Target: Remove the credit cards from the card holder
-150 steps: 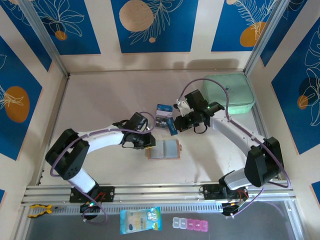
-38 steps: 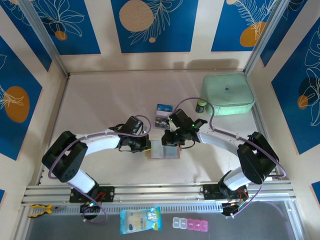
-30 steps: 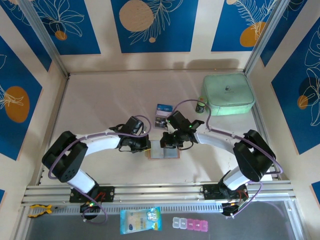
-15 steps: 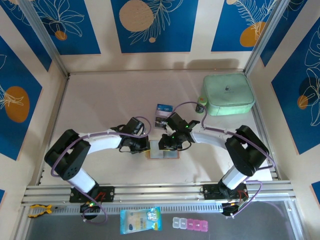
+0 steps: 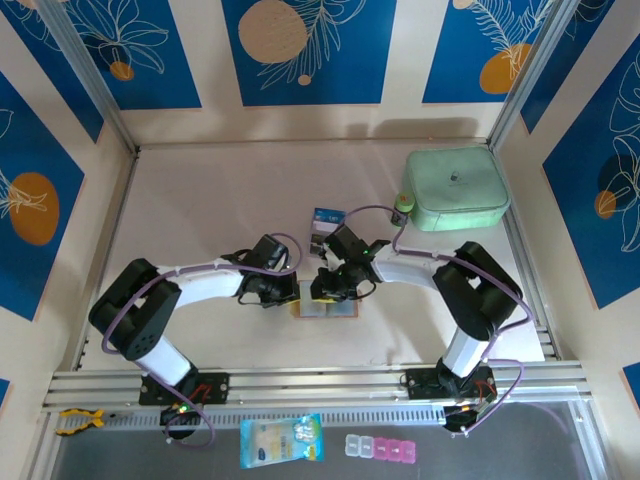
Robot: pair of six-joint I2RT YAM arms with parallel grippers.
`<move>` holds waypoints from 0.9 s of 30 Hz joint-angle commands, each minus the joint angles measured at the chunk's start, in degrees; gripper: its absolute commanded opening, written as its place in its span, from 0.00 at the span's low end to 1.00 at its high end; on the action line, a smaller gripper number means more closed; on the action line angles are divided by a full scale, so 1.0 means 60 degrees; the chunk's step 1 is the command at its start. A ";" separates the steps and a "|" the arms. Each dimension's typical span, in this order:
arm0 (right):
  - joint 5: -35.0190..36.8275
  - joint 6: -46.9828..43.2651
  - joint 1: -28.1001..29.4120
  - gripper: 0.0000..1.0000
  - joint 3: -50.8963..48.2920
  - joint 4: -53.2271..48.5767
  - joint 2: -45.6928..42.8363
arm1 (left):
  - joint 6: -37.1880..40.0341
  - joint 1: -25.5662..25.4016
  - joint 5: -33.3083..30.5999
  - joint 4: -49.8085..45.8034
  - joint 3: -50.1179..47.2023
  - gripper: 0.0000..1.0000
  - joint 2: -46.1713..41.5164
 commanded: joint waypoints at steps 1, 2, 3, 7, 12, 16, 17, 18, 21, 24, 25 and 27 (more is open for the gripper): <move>-0.0216 0.0168 0.0095 0.22 0.0250 0.0001 0.0230 | 0.0174 -0.0051 -0.0151 -0.0366 -0.0185 0.00 0.0130; -0.0069 0.0185 0.0096 0.24 0.0286 -0.0158 0.0280 | 0.0194 -0.0050 -0.0166 -0.0397 -0.0184 0.00 0.0129; 0.0109 0.0201 0.0095 0.24 0.0321 -0.0347 0.0309 | 0.0189 -0.0043 -0.0200 -0.0435 -0.0184 0.00 0.0123; 0.0491 0.0129 0.0078 0.26 0.0338 -0.0788 0.0288 | 0.0218 -0.0036 -0.0238 -0.0542 -0.0184 0.00 0.0135; 0.0752 0.0068 -0.0035 0.26 0.0142 -0.1011 0.0020 | 0.0276 -0.0015 -0.0253 -0.0619 -0.0170 0.00 0.0162; 0.0612 -0.0017 -0.0219 0.26 -0.0020 -0.0925 -0.0089 | 0.0319 -0.0029 -0.0282 -0.0710 -0.0100 0.00 0.0166; 0.0544 -0.0067 -0.0263 0.26 -0.0054 -0.0887 -0.0102 | 0.0330 -0.0019 -0.0294 -0.0743 -0.0084 0.00 0.0155; 0.0476 -0.0091 -0.0298 0.26 -0.0080 -0.0868 -0.0099 | 0.0323 -0.0021 -0.0308 -0.0770 -0.0082 0.00 0.0137; 0.0233 -0.0250 -0.0395 0.25 -0.0171 -0.0720 -0.0100 | 0.0383 -0.0011 -0.0380 -0.0922 0.0004 0.00 0.0057; 0.0057 -0.0368 -0.0523 0.24 -0.0316 -0.0579 -0.0078 | 0.0452 0.0004 -0.0471 -0.1110 0.0121 0.00 -0.0016; -0.0005 -0.0384 -0.0562 0.24 -0.0367 -0.0521 -0.0082 | 0.0459 0.0000 -0.0485 -0.1134 0.0137 0.00 -0.0042; -0.0177 -0.0407 -0.0647 0.23 -0.0525 -0.0303 -0.0090 | 0.0456 0.0000 -0.0494 -0.1153 0.0195 0.00 -0.0103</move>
